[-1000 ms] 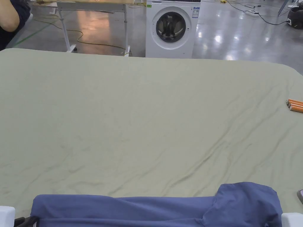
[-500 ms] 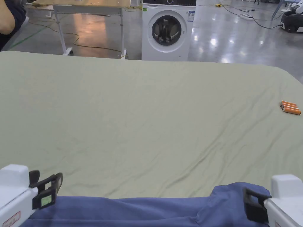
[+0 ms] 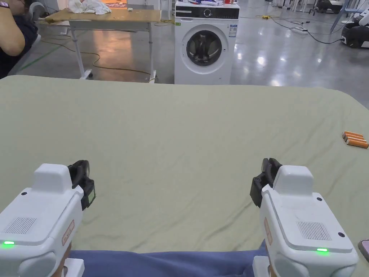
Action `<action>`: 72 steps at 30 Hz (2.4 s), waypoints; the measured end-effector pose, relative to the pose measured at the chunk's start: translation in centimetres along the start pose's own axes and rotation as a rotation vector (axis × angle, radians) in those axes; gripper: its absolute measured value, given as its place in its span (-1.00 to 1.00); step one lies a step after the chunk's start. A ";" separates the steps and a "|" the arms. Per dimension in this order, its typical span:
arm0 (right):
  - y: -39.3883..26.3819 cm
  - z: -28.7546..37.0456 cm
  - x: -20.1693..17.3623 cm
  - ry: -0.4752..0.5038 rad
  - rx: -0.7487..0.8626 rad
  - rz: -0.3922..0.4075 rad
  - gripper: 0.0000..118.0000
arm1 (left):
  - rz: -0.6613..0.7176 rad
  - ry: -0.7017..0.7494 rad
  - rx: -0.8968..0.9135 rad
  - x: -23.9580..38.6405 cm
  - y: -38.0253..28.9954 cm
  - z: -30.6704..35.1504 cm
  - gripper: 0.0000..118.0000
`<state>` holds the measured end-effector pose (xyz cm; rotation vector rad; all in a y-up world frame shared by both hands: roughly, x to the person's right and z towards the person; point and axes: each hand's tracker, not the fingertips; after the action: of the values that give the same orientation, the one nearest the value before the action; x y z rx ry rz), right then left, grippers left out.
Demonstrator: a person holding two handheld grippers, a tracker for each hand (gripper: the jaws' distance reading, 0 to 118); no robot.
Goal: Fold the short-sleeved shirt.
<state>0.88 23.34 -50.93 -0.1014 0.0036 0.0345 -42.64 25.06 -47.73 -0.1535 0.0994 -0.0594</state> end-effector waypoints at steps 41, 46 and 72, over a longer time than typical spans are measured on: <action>-2.7 -0.8 0.0 0.061 -0.127 0.064 -1.00 | 0.941 -0.637 -0.844 -14.2 -23.2 -5.0 -0.40; -2.8 -0.9 -0.1 0.073 -0.140 0.067 -1.00 | 0.872 -0.595 -0.863 -13.5 -21.6 -4.5 -0.83; -2.6 -1.3 1.0 0.095 -0.143 0.105 -1.00 | 0.460 -0.460 -0.753 -14.6 -3.5 -0.8 -0.90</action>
<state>1.95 20.69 -51.95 -0.2461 0.1011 0.1350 -57.45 22.49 -46.64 -0.8854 -0.3112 0.4785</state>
